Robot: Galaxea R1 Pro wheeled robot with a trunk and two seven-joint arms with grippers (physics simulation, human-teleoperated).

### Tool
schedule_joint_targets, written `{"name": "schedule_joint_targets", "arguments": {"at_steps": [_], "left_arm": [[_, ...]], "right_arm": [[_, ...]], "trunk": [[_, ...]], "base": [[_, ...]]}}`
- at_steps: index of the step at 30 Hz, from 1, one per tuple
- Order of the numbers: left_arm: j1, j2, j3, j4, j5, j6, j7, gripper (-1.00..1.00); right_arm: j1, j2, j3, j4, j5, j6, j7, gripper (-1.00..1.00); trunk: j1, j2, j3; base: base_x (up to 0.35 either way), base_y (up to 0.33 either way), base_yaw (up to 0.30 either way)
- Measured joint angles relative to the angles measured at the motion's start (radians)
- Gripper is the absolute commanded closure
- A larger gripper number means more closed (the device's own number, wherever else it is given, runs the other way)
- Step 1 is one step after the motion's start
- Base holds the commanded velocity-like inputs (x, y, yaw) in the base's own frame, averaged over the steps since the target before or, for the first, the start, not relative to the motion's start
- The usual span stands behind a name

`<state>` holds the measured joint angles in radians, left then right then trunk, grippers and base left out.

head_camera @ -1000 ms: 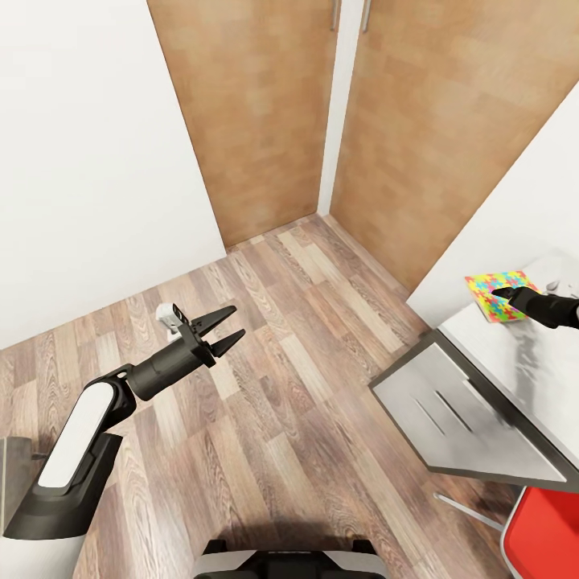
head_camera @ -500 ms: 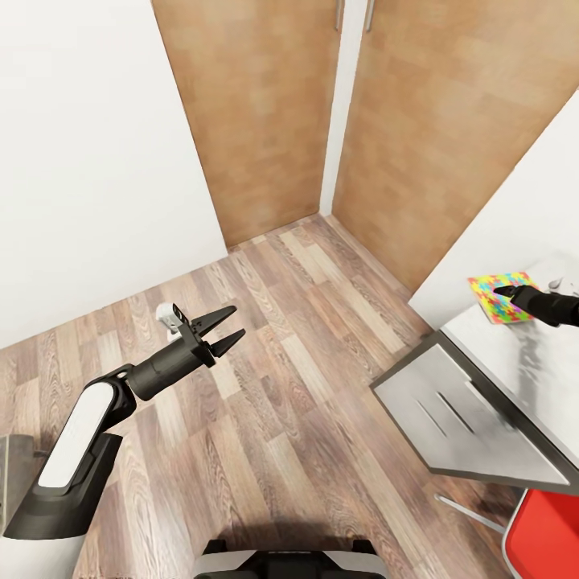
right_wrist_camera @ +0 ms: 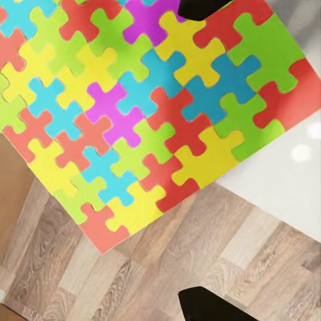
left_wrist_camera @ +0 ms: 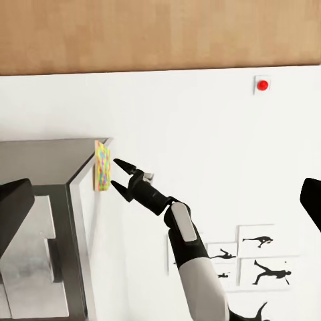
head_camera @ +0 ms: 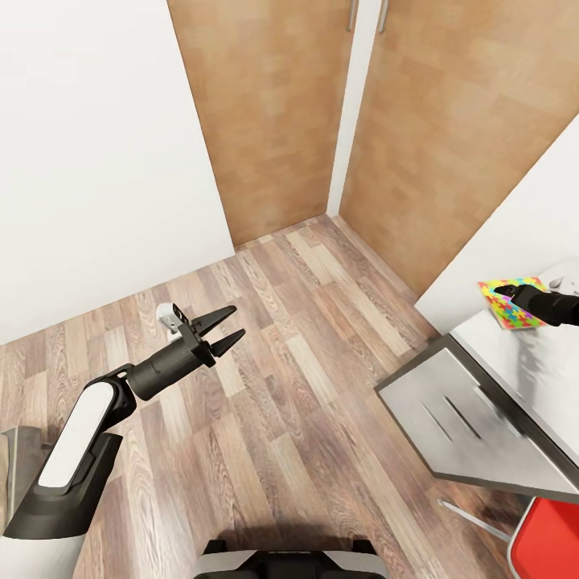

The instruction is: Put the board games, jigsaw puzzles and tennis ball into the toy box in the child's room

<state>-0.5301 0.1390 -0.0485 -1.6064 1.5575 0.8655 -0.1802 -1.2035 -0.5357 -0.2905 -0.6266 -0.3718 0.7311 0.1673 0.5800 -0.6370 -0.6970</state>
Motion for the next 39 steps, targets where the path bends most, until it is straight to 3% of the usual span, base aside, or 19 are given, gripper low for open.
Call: {"name": "schedule_joint_targets", "arguments": {"at_steps": [26,39], "left_arm": [[0.0,0.0,0.0,0.0,0.0,0.0,0.0,-1.0],[0.0,0.0,0.0,0.0,0.0,0.0,0.001,-1.0]], "right_arm": [[0.003,-0.007,-0.001,-0.003,0.0,0.0,0.002,-1.0],[0.004,-0.045,-0.003,-0.056,-0.009,0.01,0.007,-1.0]], "trunk": [[0.0,0.0,0.0],[0.0,0.0,0.0]], "base": [[0.0,0.0,0.003],[0.0,0.0,0.0]]}}
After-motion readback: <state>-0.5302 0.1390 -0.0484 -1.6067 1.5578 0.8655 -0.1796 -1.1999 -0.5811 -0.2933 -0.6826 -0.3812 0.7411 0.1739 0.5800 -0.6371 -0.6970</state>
